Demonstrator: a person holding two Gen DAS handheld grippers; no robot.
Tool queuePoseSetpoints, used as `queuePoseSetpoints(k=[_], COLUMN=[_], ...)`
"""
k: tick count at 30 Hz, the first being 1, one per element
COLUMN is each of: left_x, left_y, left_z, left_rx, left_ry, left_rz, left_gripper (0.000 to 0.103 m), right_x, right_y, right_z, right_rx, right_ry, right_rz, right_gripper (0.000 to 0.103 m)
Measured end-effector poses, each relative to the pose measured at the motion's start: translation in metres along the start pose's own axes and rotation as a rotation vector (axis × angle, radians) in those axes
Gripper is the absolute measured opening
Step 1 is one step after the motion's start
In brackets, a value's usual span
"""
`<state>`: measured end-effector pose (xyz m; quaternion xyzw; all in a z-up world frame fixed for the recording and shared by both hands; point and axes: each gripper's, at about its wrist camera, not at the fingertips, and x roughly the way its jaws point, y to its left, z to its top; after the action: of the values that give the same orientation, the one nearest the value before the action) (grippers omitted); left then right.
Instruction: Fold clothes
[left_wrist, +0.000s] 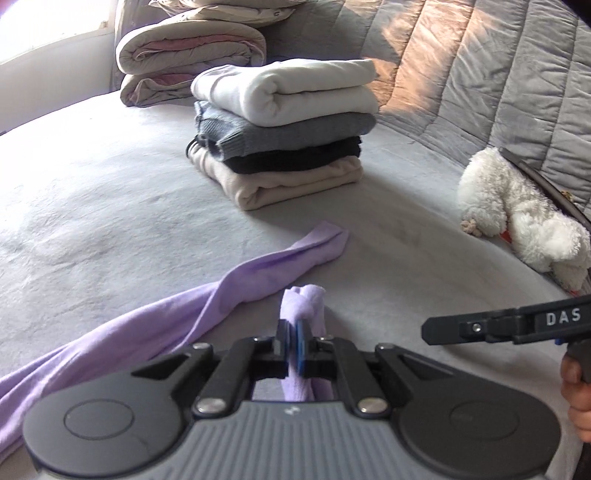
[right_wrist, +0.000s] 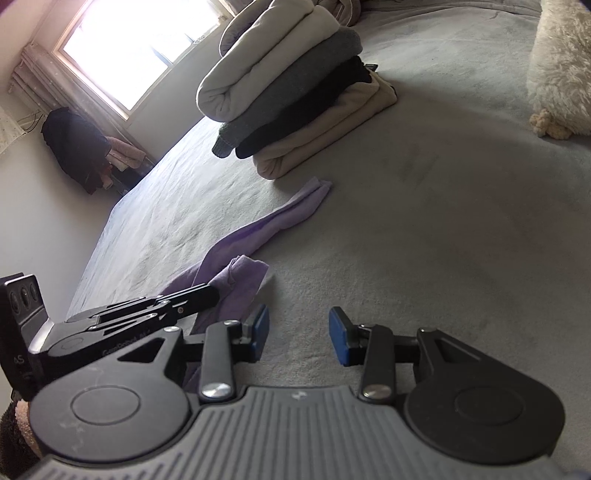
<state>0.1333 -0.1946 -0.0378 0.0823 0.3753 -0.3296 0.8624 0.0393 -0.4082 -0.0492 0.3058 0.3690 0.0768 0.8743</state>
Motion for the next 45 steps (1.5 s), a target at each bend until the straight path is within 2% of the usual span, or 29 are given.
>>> queuePoseSetpoints(k=[3, 11, 22, 26, 29, 32, 34, 39, 45], left_x=[0.001, -0.021, -0.062, -0.075, -0.083, -0.091, -0.096, -0.109, -0.120], left_y=[0.008, 0.012, 0.029, 0.038, 0.044, 0.049, 0.052, 0.052, 0.050], left_z=[-0.007, -0.017, -0.055, -0.068, -0.076, -0.084, -0.089, -0.100, -0.109], left_rx=[-0.017, -0.041, -0.085, -0.101, -0.110, -0.115, -0.113, -0.099, -0.086], left_ry=[0.012, -0.003, -0.042, -0.051, -0.056, -0.058, -0.057, -0.056, -0.058], left_rz=[0.044, 0.044, -0.045, -0.072, -0.080, -0.089, -0.097, -0.105, -0.124], left_gripper=[0.006, 0.009, 0.017, 0.018, 0.022, 0.025, 0.027, 0.030, 0.032], right_x=[0.008, 0.024, 0.041, 0.046, 0.049, 0.054, 0.055, 0.046, 0.031], right_y=[0.010, 0.027, 0.047, 0.056, 0.062, 0.067, 0.070, 0.079, 0.076], right_z=[0.001, -0.005, -0.017, -0.019, -0.021, -0.023, -0.024, -0.025, -0.022], right_rx=[-0.028, -0.059, -0.012, -0.022, -0.031, -0.040, -0.046, -0.089, -0.078], right_ry=[0.006, 0.047, 0.083, 0.081, 0.076, 0.077, 0.078, 0.032, -0.011], right_rz=[0.007, 0.032, 0.067, 0.045, 0.029, 0.011, 0.001, -0.039, -0.076], right_gripper=[0.041, 0.041, 0.041, 0.041, 0.034, 0.021, 0.006, 0.002, 0.001])
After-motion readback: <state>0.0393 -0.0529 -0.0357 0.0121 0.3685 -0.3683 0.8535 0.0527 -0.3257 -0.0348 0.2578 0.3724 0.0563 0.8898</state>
